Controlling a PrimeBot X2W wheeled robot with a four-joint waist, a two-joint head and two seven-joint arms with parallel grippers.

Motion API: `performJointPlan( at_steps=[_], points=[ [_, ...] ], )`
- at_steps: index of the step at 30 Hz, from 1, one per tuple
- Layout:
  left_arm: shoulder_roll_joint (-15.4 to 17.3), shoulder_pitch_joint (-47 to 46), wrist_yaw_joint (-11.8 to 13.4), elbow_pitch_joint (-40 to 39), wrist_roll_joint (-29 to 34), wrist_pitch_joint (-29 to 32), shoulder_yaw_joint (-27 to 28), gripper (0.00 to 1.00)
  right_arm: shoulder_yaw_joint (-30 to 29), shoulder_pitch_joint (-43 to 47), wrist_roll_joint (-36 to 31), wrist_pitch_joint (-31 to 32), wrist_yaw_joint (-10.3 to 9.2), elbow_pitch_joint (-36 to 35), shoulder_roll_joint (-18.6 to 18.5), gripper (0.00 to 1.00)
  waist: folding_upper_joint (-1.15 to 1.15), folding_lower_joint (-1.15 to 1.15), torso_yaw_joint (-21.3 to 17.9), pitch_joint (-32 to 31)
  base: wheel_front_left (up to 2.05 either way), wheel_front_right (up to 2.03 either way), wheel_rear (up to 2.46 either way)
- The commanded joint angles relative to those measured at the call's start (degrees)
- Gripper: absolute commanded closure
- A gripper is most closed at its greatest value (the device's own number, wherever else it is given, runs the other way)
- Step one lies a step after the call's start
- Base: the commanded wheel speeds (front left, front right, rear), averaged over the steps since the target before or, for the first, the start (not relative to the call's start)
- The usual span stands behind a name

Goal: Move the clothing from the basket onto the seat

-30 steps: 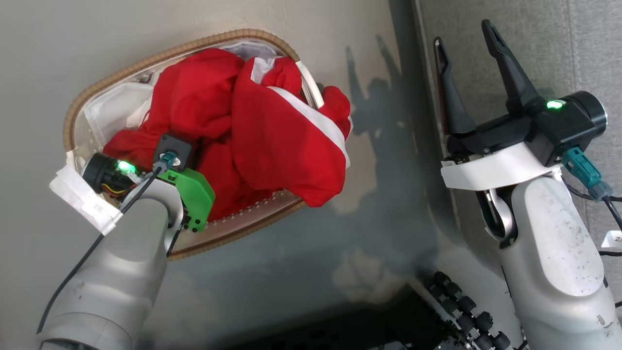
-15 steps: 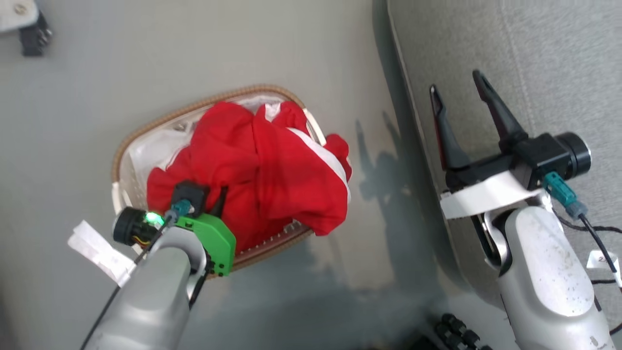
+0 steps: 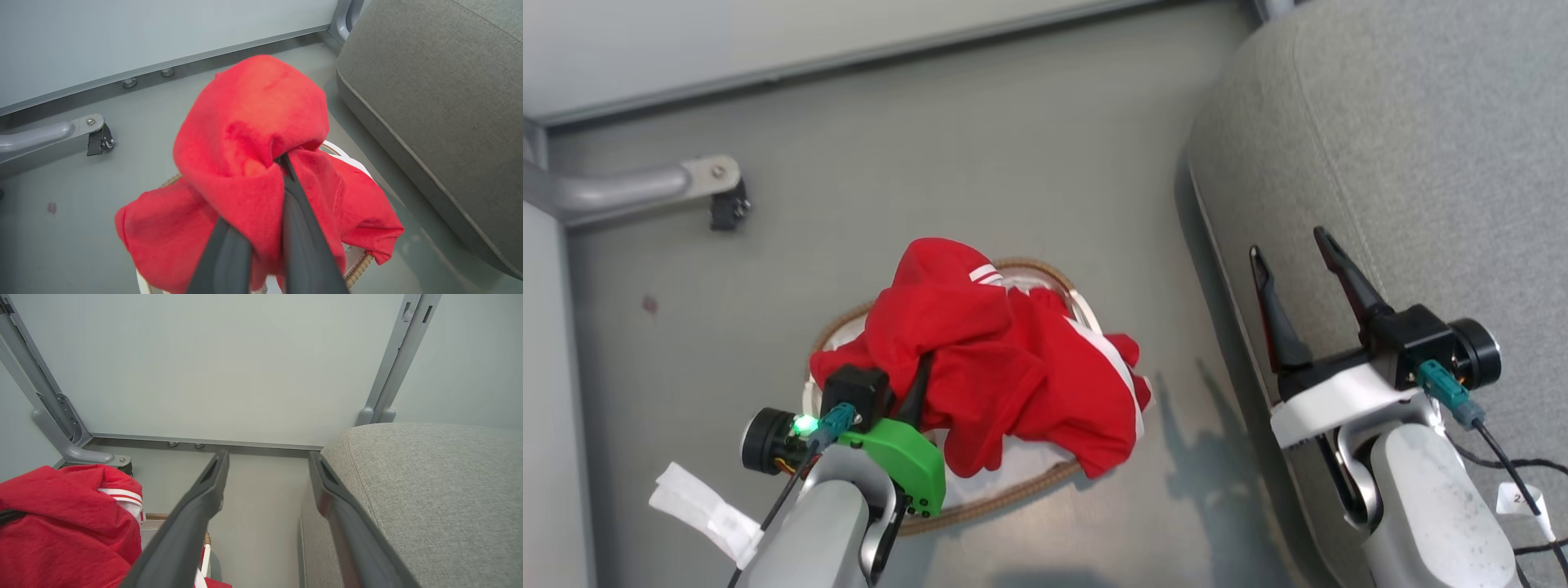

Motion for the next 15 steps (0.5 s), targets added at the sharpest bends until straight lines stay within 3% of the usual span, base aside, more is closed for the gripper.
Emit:
performJointPlan(
  at_steps=[1, 15],
  points=[
    [-0.3, 1.6, 0.0, -1.4, 0.8, -0.1, 0.8, 1.00, 0.0, 1.5, 0.0, -0.3, -0.03, 0.4, -0.2, 0.00, 0.00, 0.00, 2.9, -6.8, 0.00, 0.00, 0.00],
    [-2.4, 7.6, -0.9, -15.6, 4.6, 0.0, 7.4, 1.00, 0.2, 9.3, 0.6, -0.3, -0.03, 2.7, -0.2, 0.00, 0.00, 0.00, 3.8, -16.5, 0.00, 0.00, 0.00]
  ],
)
